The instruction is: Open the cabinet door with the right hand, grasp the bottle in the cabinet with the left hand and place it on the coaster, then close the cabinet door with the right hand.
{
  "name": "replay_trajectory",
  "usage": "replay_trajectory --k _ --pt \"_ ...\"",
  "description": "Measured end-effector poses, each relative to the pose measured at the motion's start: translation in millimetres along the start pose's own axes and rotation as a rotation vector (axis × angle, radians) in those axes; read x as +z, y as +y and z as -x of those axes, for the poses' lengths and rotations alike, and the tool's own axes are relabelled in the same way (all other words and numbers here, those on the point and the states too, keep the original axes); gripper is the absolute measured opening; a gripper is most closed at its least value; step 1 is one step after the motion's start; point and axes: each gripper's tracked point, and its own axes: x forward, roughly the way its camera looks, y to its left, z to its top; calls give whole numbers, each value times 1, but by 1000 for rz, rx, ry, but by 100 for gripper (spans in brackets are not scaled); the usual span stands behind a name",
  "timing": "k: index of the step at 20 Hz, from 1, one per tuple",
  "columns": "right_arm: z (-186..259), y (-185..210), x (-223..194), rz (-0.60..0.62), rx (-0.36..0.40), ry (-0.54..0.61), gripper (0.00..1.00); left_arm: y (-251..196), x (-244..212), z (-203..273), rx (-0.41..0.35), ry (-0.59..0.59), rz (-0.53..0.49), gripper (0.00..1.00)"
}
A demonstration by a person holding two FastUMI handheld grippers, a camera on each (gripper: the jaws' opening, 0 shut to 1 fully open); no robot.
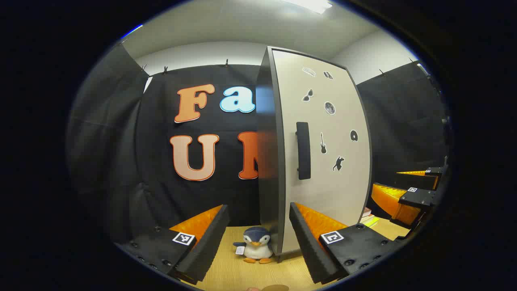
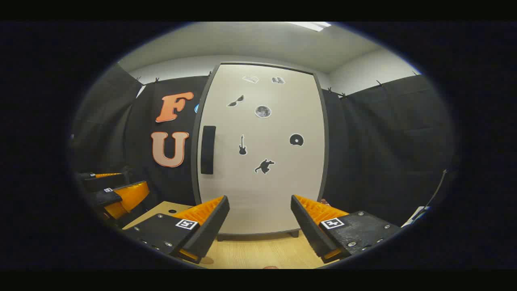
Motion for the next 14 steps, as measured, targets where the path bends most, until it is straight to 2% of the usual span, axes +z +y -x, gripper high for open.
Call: replay_trajectory --k 6,14 --pt "-5 15 -8 49 36 16 95 19 -7 2 59 24 4 97" --pt "-16 26 -3 43 56 11 95 32 -5 2 81 21 0 97"
